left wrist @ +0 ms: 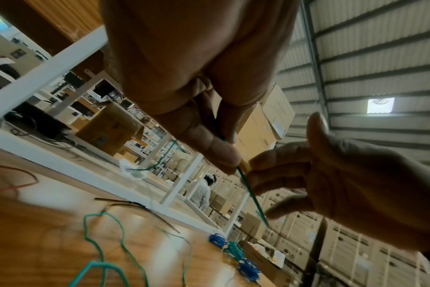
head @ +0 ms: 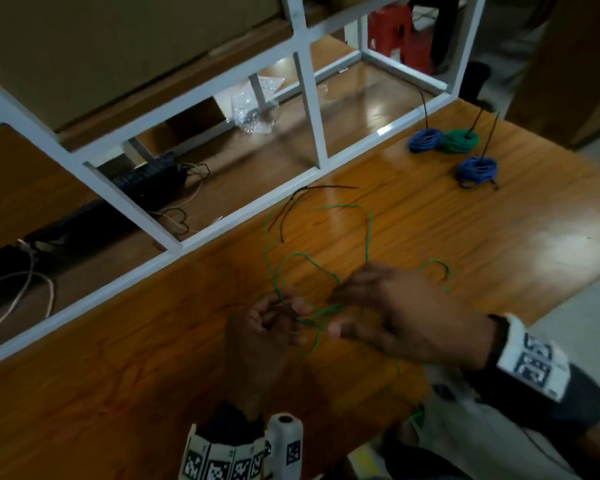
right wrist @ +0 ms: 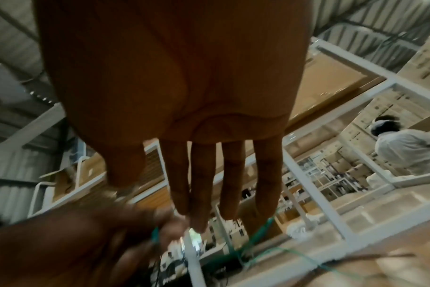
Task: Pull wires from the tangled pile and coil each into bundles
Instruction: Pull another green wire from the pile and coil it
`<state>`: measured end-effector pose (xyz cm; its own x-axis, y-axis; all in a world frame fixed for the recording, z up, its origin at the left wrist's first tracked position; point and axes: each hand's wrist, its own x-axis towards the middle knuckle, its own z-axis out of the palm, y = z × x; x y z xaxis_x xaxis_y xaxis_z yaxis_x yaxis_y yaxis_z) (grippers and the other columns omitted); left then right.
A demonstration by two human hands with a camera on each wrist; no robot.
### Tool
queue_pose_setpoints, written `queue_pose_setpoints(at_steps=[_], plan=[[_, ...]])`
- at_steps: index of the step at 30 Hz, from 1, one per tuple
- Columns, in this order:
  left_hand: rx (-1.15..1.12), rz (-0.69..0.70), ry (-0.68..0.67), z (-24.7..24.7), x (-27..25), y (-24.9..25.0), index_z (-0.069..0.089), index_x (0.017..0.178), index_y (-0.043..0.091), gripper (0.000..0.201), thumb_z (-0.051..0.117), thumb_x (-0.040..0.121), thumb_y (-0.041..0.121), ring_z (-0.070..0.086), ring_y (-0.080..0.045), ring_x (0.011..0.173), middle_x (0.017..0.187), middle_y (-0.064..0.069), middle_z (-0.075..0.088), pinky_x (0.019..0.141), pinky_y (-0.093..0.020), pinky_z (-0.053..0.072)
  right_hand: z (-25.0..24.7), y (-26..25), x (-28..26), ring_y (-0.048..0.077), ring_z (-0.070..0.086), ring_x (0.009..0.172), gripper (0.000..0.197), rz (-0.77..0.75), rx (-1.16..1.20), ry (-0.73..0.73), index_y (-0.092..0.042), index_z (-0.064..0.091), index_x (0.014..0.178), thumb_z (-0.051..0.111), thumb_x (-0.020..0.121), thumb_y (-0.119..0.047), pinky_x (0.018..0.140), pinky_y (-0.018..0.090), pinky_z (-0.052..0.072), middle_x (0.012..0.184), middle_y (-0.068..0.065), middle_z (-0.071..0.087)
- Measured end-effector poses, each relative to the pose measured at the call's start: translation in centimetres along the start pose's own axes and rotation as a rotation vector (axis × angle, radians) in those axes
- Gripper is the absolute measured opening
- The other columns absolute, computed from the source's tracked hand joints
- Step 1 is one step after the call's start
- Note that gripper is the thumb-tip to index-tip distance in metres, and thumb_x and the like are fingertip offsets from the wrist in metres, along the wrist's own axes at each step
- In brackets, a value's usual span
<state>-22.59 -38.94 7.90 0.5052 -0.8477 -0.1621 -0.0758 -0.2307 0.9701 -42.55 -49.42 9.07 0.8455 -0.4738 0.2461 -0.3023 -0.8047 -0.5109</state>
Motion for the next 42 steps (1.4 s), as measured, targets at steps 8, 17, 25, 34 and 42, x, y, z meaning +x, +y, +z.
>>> queue_pose_setpoints(at_steps=[8,17,25,34,42], plan=[[-0.262,0.034,-0.062,-3.4,-1.4,1.4,0.067,0.106,0.010,0.014,0.063,0.093,0.010,0.073,-0.017,0.066,0.081,-0.009,0.077,0.058,-0.022,0.058,5.7,-5.8,-1.5,0.015,0.063,0.087,0.027,0.223,-0.018,-0.045,-0.028,0.058,0.087,0.039,0.101,-0.041,0.074,0.043,0.051,0.083,-0.009,0.066],[0.349,0.724,-0.071,-8.3,-1.9,2.6,0.057,0.125,0.043,0.037,0.061,0.088,0.050,0.046,-0.012,0.133,0.139,0.017,0.049,0.102,-0.037,0.046,4.1,-9.8,0.3,0.035,0.070,0.080,0.033,0.258,0.752,0.191,-0.007,0.067,0.094,0.046,0.106,-0.030,0.084,0.049,0.051,0.071,0.007,0.072],[0.070,0.724,-0.186,-6.4,1.8,4.8,0.074,0.098,0.029,0.012,0.063,0.094,0.025,0.068,-0.009,0.090,0.095,0.012,0.071,0.078,-0.025,0.053,0.9,-9.9,2.1,0.041,0.067,0.075,0.040,0.250,1.080,0.266,0.003,0.068,0.086,0.055,0.103,-0.031,0.073,0.041,0.055,0.063,0.016,0.058],[0.139,0.749,-0.260,-3.9,5.8,5.3,0.075,0.104,0.029,0.020,0.063,0.092,0.019,0.069,-0.010,0.096,0.103,0.012,0.074,0.084,-0.031,0.056,0.8,-9.6,4.1,0.042,0.068,0.114,0.050,0.234,1.456,0.328,0.003,0.074,0.103,0.044,0.105,-0.038,0.101,0.047,0.055,0.099,0.027,0.074],[0.061,0.548,-0.433,-0.9,3.9,3.7,0.066,0.072,0.013,0.029,0.056,0.098,0.005,0.053,-0.009,0.055,0.061,0.001,0.062,0.054,-0.023,0.042,-0.4,-8.6,6.2,0.029,0.047,0.144,0.052,0.022,1.584,0.458,0.001,0.047,0.145,0.036,0.107,-0.033,0.122,0.039,0.035,0.149,0.020,0.055]])
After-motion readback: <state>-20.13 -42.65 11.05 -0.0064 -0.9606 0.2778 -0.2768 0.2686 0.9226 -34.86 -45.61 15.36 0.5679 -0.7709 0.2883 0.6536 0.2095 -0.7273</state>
